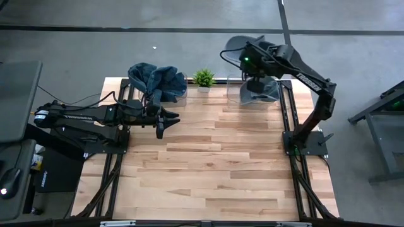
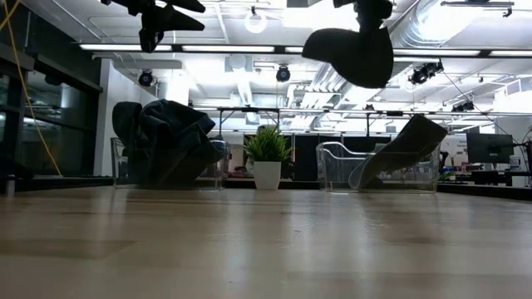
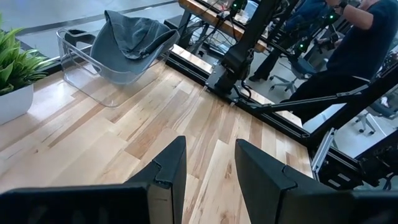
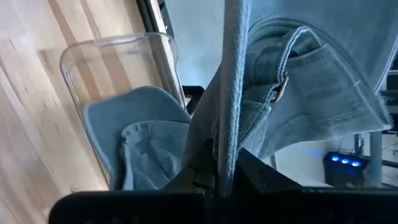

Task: Pick & Place hat
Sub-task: Put the gray cap into the right transparent bin

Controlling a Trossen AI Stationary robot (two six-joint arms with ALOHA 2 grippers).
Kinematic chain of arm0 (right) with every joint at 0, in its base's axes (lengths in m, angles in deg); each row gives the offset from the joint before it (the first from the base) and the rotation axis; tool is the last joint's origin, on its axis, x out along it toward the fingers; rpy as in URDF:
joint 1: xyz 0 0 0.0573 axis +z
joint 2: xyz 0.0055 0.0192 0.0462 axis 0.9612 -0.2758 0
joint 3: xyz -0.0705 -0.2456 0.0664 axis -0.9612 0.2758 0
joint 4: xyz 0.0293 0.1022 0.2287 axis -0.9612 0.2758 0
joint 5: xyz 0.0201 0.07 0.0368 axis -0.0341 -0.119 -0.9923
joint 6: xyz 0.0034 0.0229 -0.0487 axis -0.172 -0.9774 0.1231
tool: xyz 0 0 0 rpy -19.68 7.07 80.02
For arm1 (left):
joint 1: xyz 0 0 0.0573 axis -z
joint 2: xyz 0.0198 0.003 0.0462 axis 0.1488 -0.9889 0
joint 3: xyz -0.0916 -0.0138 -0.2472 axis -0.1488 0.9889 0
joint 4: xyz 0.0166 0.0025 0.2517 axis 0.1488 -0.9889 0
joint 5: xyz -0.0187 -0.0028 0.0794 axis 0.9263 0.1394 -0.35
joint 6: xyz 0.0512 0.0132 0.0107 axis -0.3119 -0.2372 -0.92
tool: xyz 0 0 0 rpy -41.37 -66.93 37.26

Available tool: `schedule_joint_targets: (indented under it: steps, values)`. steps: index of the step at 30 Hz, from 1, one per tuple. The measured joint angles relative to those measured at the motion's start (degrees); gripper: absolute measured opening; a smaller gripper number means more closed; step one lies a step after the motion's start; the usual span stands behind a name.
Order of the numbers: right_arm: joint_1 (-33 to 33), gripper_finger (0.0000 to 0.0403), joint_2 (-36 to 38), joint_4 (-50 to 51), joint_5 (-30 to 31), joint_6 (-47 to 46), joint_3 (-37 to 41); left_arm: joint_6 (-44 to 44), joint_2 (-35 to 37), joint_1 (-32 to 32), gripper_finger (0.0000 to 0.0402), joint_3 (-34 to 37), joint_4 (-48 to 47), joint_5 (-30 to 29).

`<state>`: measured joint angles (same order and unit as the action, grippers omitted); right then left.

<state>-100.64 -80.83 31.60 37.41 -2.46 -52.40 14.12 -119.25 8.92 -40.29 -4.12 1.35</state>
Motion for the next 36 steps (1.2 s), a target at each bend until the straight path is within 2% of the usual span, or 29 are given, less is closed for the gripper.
schedule_joint_targets:
  steps: [5, 10, 18, 21, 27, 29, 31, 36]
  values:
    - [-2.0, 0.0010, -3.4, 0.0, 0.7, 4.2, 0.0, 0.3, 0.0, 0.0, 0.0115, 0.0, 0.0, 1.1]
    - [-3.8, 0.0010, -7.4, 0.0, 4.3, 7.7, 0.0, 1.5, 0.0, 0.0, 0.0115, 0.0, -0.4, 1.4]
    - [-5.3, 0.0010, -12.2, 0.0, 4.9, 9.5, 0.1, 2.7, 0.0, 0.0, 0.0115, 0.0, -0.6, 3.0]
    - [-5.0, 0.0010, -12.7, -0.1, 3.4, 10.5, 0.3, 3.0, 0.0, 0.0, 0.0115, 0.0, -0.6, 3.9]
    - [-4.6, 0.0010, -12.4, -0.2, 2.6, 9.4, 9.9, 3.1, 0.0, 0.0, 0.0115, 0.0, -0.6, 4.1]
    - [-4.1, 0.0010, -11.8, 0.1, 5.5, 9.3, 14.7, 3.1, 0.0, 0.0, 0.0115, 0.0, -0.6, 4.1]
    - [-3.7, 0.0010, -10.6, 0.0, 7.3, 9.3, 18.7, 3.1, 0.0, 0.0, 0.0115, 0.0, -0.6, 4.0]
    - [-2.8, 0.0010, -6.4, 0.0, 6.5, 7.6, 25.4, 3.1, 0.0, 0.0, 0.0115, 0.0, -0.6, 4.0]
